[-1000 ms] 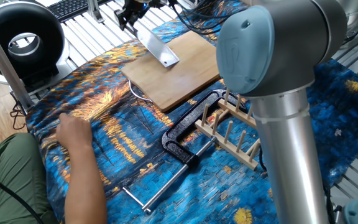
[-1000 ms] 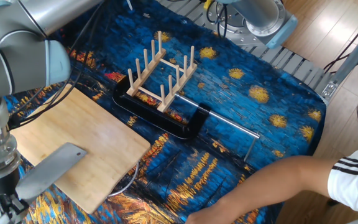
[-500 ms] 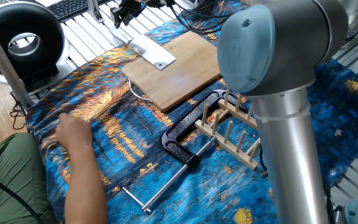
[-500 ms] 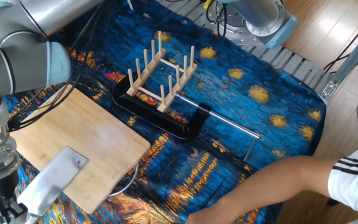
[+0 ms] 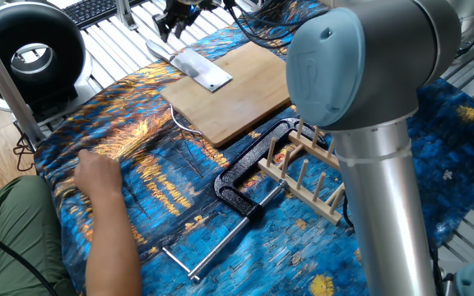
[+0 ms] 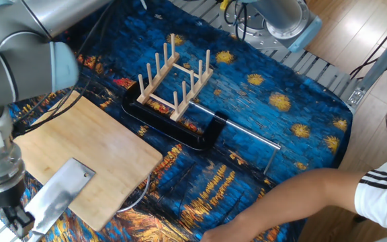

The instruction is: Put the knife on the knife rack

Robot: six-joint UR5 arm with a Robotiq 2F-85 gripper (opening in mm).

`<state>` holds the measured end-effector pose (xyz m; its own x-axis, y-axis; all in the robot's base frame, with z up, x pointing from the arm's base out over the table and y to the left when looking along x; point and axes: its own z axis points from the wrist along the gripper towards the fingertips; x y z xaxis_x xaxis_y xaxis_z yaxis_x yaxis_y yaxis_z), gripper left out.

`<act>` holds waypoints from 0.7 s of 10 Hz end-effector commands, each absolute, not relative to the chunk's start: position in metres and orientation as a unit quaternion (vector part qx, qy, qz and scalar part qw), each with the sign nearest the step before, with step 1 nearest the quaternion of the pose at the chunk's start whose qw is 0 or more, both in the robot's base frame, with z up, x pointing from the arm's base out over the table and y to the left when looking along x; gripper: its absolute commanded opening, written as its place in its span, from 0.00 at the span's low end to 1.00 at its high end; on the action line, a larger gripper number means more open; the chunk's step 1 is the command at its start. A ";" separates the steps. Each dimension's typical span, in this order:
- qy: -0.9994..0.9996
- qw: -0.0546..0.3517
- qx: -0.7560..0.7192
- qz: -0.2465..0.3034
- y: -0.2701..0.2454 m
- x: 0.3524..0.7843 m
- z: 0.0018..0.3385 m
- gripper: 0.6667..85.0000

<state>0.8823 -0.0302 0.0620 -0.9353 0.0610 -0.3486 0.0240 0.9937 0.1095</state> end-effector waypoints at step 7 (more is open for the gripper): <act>0.990 0.126 0.034 -0.056 -0.038 0.817 0.047 0.59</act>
<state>0.8302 -0.0341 0.0489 -0.9632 0.0661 -0.2607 0.0815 0.9955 -0.0487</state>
